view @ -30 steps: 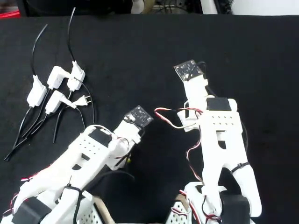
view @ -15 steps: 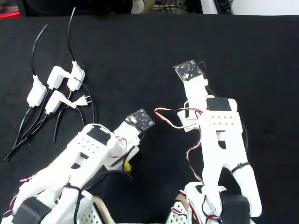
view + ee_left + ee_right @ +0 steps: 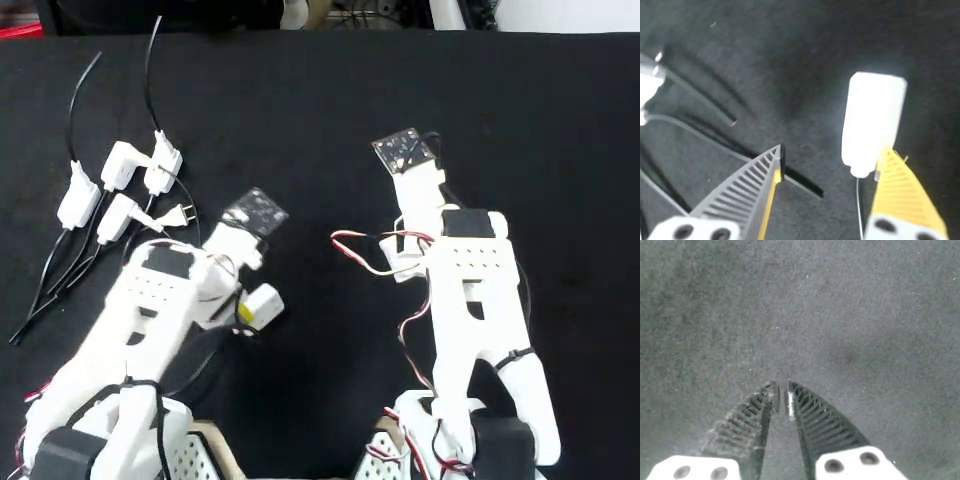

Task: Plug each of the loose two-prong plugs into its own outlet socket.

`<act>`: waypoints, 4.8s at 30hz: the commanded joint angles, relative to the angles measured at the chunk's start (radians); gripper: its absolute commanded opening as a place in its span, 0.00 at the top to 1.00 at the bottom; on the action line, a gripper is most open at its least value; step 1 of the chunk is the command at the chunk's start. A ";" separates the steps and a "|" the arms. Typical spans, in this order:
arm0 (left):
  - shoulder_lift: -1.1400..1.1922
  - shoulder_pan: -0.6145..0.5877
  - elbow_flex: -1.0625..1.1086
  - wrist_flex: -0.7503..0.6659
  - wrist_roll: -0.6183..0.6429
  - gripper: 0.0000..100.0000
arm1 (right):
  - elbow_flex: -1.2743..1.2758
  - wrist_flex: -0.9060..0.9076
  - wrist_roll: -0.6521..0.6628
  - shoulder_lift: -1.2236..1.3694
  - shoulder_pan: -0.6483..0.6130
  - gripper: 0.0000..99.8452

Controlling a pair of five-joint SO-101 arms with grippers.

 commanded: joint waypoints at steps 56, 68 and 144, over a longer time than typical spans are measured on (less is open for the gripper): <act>0.778 -0.357 -0.869 0.011 -0.539 0.70 | 0.004 -0.046 0.008 -0.002 -0.015 0.98; 0.964 -0.328 -0.992 0.009 -0.532 0.75 | 0.004 -0.052 0.008 -0.002 -0.015 0.98; 0.058 -0.013 -1.471 0.434 -0.133 0.97 | 0.004 -0.046 0.026 -0.002 -0.002 0.98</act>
